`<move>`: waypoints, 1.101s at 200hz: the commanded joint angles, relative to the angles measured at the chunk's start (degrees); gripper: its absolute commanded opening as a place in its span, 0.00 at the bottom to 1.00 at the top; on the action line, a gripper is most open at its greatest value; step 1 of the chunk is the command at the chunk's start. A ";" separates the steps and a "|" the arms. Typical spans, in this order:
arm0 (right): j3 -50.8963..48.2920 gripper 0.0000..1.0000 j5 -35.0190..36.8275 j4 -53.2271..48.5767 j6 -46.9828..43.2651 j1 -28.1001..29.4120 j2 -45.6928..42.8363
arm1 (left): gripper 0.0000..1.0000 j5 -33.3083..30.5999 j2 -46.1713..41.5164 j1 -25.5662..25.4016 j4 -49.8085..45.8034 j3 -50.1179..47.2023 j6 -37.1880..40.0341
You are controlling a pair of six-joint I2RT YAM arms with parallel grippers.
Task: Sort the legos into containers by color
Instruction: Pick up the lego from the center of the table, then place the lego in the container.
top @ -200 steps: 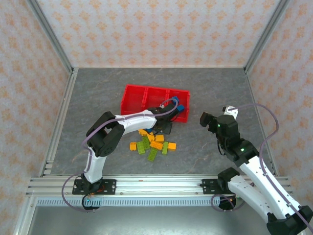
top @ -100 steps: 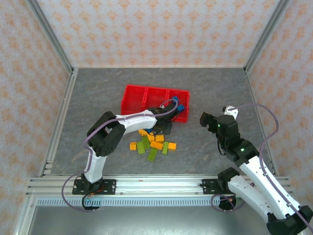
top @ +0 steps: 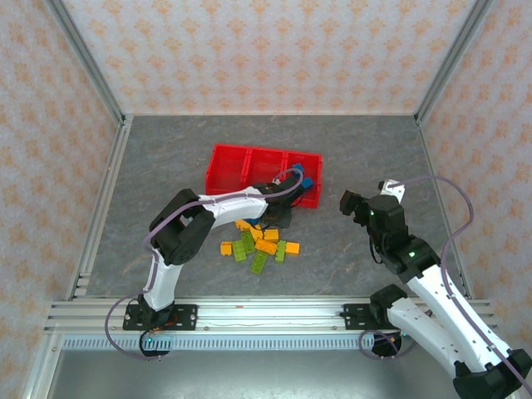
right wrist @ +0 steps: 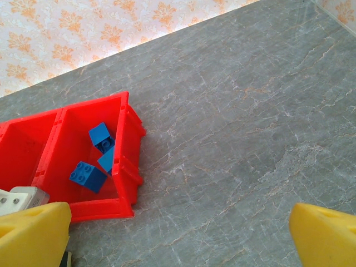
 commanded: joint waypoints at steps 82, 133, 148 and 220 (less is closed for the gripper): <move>-0.54 1.00 1.61 0.44 0.67 -0.06 -0.38 | 0.25 -8.08 -7.16 0.16 -4.21 15.20 4.22; -0.51 1.00 1.71 0.37 0.70 -0.09 -0.65 | 0.25 -7.13 5.90 1.54 -8.37 34.52 7.86; -0.53 1.00 1.78 0.41 0.62 -0.06 -0.65 | 0.25 -6.60 8.69 1.82 -8.09 38.27 8.36; -0.62 1.00 1.54 0.55 0.60 -0.07 -0.56 | 0.31 -1.77 13.77 4.73 -0.51 38.82 7.03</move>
